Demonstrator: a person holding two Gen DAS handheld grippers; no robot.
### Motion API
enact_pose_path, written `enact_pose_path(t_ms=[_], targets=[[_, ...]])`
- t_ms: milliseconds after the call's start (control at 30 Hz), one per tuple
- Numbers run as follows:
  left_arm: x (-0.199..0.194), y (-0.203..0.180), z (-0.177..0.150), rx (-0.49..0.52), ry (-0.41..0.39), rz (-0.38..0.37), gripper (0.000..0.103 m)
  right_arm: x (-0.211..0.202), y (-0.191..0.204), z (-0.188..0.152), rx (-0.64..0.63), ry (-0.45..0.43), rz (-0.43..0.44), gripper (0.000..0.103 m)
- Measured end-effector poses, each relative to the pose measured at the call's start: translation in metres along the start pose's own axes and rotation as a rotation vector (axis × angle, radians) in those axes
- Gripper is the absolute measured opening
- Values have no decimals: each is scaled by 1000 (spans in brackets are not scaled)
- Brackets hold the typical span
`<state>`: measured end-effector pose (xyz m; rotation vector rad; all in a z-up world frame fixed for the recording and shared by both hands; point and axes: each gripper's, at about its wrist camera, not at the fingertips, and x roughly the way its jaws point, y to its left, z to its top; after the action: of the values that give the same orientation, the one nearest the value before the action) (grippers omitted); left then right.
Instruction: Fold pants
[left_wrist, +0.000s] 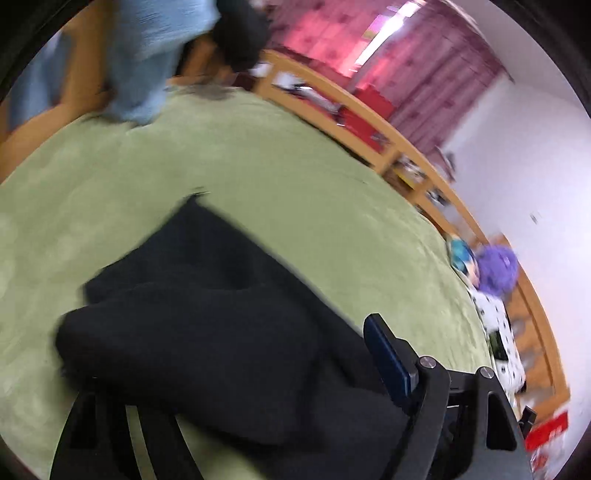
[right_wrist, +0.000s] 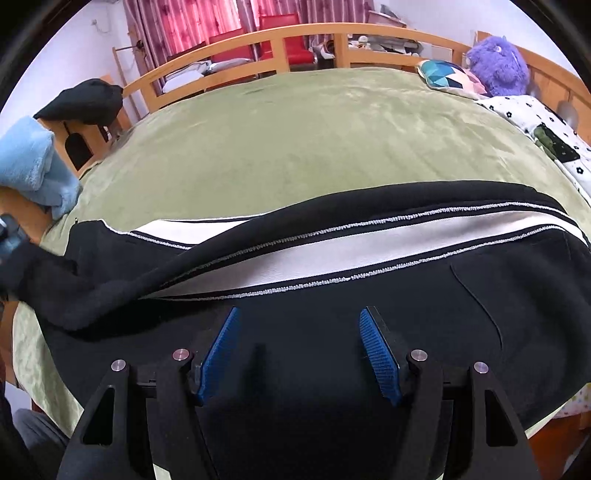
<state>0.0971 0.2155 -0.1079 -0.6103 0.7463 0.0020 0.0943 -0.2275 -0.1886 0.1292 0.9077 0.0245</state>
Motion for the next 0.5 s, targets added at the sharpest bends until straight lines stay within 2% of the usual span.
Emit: enact_pose_path(t_ms=[67, 100, 167, 200, 233, 300, 333, 500], targets=[[-3, 23, -1, -26, 1, 63, 79, 2, 1, 0, 5, 0, -5, 66], [-1, 36, -2, -40, 14, 78, 75, 3, 1, 1, 6, 2, -6, 66], [8, 59, -1, -84, 54, 71, 69, 7, 3, 2, 4, 8, -12, 66], [13, 67, 0, -104, 72, 80, 56, 9, 3, 1, 3, 11, -17, 66], [15, 75, 4, -123, 84, 76, 50, 10, 3, 1, 3, 14, -23, 66], [10, 85, 12, -175, 62, -15, 50, 11, 2, 1, 7, 24, -39, 66], [6, 85, 15, -181, 37, -35, 50, 11, 1, 1, 11, 26, -42, 66], [-6, 45, 36, -32, 16, -51, 50, 13, -2, 4, 30, 31, -59, 66]])
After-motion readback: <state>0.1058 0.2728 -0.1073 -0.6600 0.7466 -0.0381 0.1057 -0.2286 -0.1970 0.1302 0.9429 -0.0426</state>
